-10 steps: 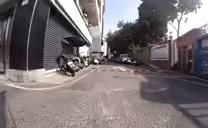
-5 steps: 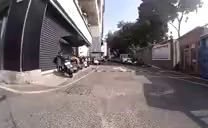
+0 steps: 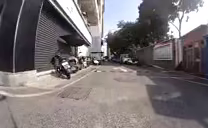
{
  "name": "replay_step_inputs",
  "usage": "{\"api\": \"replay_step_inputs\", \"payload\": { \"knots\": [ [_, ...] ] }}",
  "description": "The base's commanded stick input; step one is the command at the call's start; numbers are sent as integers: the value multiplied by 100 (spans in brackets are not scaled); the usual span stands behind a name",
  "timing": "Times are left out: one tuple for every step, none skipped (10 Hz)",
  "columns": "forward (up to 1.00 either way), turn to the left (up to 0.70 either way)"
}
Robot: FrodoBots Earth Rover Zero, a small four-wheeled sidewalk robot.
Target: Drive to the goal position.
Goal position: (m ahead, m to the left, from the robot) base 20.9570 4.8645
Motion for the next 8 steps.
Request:
{"api": "replay_step_inputs", "payload": {
  "knots": [
    [45, 0],
    [45, 0],
    [45, 0],
    [45, 0],
    [45, 0],
    [45, 0],
    [45, 0],
    [45, 0]
  ]
}}
